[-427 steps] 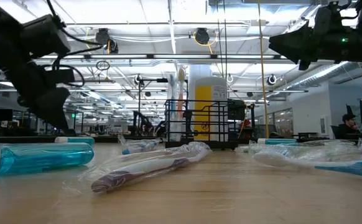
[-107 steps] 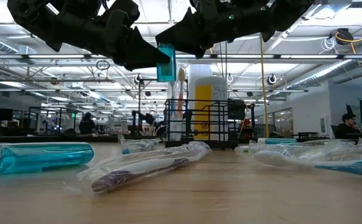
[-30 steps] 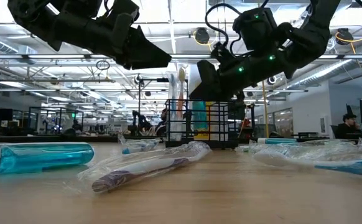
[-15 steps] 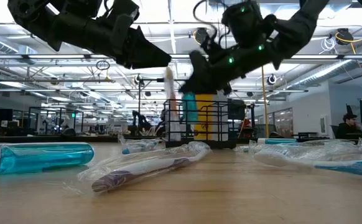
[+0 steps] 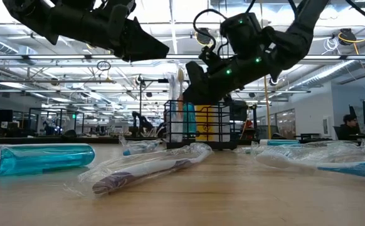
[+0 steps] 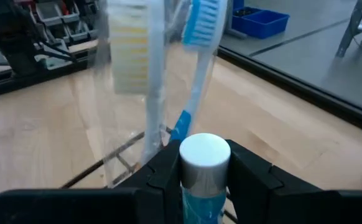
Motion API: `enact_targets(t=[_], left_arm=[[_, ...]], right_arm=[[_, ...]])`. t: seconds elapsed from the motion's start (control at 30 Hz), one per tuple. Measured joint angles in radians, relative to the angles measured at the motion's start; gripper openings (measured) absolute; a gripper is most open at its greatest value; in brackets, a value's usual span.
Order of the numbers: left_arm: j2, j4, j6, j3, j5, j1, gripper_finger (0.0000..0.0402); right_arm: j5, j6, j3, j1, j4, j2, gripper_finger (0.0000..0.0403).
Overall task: Pick & Place toothbrushing station
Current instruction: Put the blue mouthwash into the black wire organizer, then put the green toothbrush into the black wire organizer
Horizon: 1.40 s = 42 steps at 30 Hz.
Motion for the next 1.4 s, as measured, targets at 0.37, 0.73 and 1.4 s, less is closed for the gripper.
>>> enact_targets(t=[0.37, 0.73, 1.4], left_arm=[[0.002, -0.025, -0.001, 0.000, 0.000, 0.000, 0.0248], [0.002, -0.028, -0.004, 0.000, -0.001, 0.000, 0.0248], [0.002, -0.028, -0.008, 0.000, -0.001, 0.000, 0.0248]], right_arm=[[0.002, 0.000, 0.000, -0.002, -0.024, -0.001, 0.0101], [0.004, -0.015, 0.000, -0.005, -0.029, -0.001, 0.0151], [-0.003, -0.030, -0.002, -0.004, -0.033, -0.016, 0.0155]])
